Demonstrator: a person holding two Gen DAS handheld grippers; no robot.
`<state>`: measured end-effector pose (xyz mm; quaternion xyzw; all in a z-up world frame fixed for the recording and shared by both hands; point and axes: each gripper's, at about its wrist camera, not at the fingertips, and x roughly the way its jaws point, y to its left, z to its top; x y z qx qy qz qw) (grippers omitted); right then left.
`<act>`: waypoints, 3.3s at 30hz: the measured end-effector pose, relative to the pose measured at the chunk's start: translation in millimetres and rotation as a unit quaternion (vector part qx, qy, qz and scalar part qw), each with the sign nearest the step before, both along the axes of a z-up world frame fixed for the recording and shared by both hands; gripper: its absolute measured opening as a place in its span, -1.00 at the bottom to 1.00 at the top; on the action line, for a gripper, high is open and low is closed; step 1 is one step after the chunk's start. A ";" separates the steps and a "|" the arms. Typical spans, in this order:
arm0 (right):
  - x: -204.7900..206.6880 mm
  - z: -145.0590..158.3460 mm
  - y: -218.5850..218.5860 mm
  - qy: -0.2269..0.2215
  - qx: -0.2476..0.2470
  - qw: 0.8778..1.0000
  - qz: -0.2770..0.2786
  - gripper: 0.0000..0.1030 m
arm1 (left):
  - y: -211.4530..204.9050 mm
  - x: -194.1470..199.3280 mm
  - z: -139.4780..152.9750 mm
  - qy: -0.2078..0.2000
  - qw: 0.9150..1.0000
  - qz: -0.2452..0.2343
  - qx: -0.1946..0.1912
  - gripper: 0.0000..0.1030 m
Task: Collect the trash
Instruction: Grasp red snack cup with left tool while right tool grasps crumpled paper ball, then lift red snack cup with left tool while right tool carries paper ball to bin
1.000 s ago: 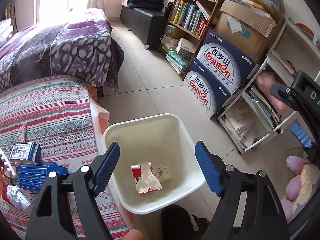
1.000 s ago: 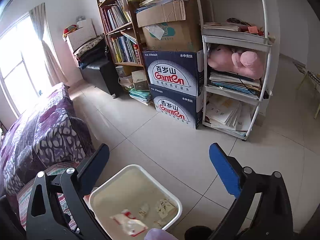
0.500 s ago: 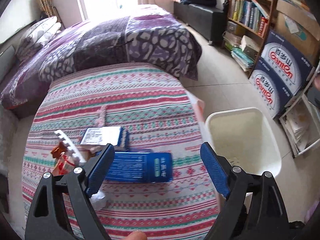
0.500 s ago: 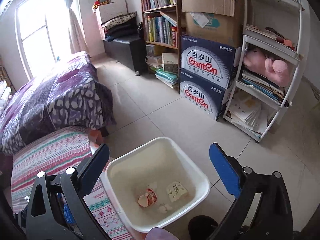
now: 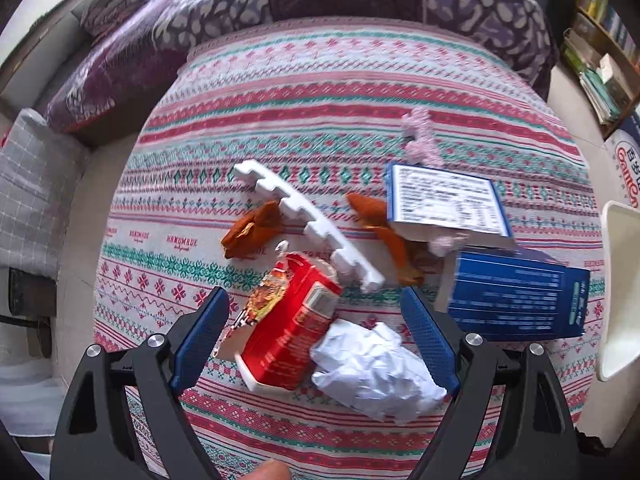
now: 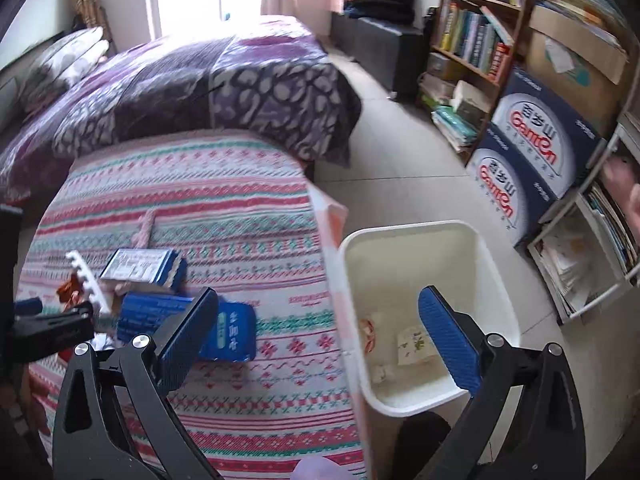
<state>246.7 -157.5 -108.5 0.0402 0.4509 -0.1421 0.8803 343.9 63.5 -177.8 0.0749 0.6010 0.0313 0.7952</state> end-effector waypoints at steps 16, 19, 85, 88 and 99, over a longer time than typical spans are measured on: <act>9.1 -58.6 158.8 0.081 0.037 0.956 0.281 0.86 | 126.5 -11.6 -38.6 0.089 0.986 0.094 -0.103 -0.01; 7.4 -65.9 175.0 0.090 0.026 0.949 0.301 0.86 | 137.7 -16.6 -22.6 0.064 0.986 0.106 -0.111 -0.01; -1.2 40.6 19.8 -0.113 0.008 0.994 0.001 -0.20 | -10.1 -71.3 119.3 -0.276 0.956 0.081 -0.059 0.01; -5.8 40.5 7.7 -0.112 0.005 0.994 -0.009 -0.20 | -22.6 -73.9 119.8 -0.277 0.956 0.070 -0.061 0.01; -19.7 38.9 -42.0 -0.099 0.002 0.993 -0.058 -0.20 | -73.3 -76.7 118.0 -0.273 0.959 0.028 -0.069 0.01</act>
